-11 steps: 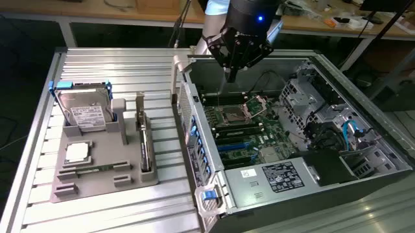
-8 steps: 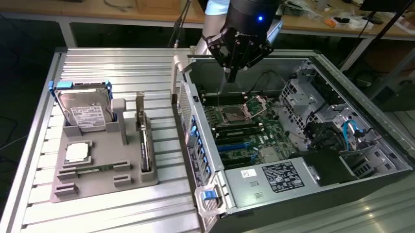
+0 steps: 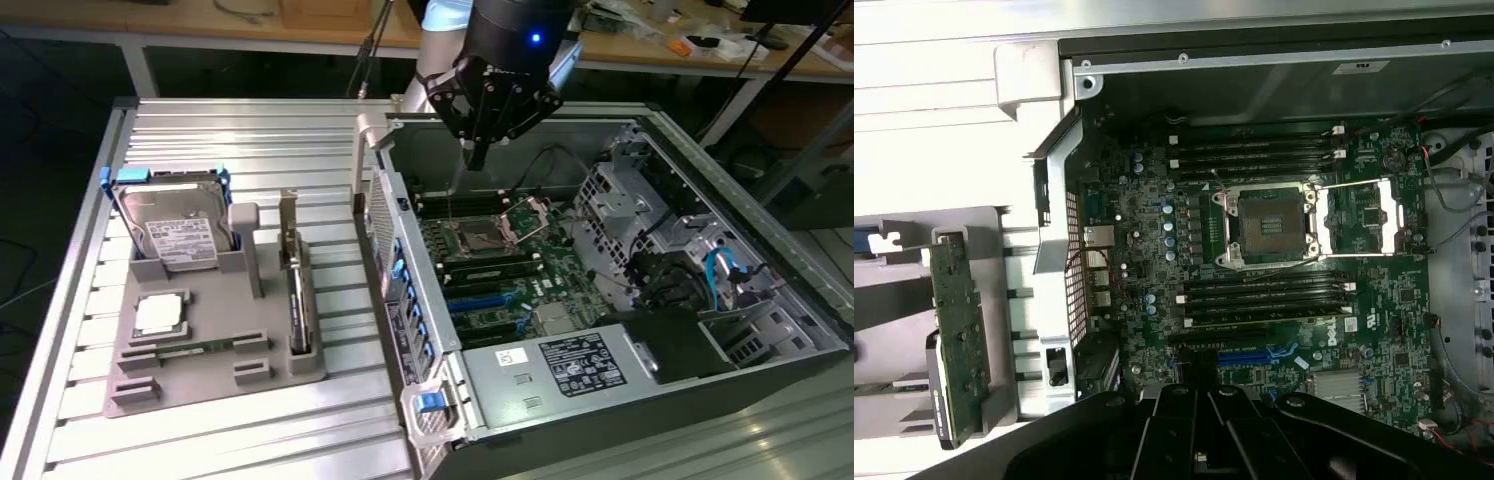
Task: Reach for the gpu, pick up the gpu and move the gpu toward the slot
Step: 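Reach for the gpu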
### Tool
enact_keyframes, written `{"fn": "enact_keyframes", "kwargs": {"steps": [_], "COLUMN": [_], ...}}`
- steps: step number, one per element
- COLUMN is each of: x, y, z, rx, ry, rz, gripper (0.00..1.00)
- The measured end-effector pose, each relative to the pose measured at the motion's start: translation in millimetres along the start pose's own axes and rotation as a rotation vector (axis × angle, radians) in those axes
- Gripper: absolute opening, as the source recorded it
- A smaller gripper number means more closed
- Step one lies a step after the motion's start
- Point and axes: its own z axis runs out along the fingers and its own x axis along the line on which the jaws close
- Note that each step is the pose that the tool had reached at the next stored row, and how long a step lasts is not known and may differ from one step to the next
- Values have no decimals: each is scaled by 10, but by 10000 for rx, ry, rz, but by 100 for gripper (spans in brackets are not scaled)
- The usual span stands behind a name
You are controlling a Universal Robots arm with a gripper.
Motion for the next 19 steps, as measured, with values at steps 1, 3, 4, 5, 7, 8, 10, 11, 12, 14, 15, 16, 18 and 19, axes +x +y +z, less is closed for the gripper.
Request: {"fn": "enact_keyframes", "kwargs": {"steps": [1,3,4,5,7,8,10,11,12,14,15,16,18,19], "x": [0,9,21,35,69,85,125,150,166,216,231,246,275,290], "y": [0,0,-2,-3,-5,-7,-9,-11,-13,-16,-18,-19,-21,-22], "z": [0,0,0,0,-1,-1,-2,-2,-2,-3,-3,-3,-2,-3], "rx": [0,1,1,1,0,1,0,1,0,1,1,1,0,1], "ry": [0,6,7,8,7,7,7,7,7,7,8,7,7,8], "rz": [0,2,3,0,0,0,1,1,1,0,-1,0,1,1], "gripper": [11,11,11,11,11,11,11,11,11,11,11,11,11,11]}}
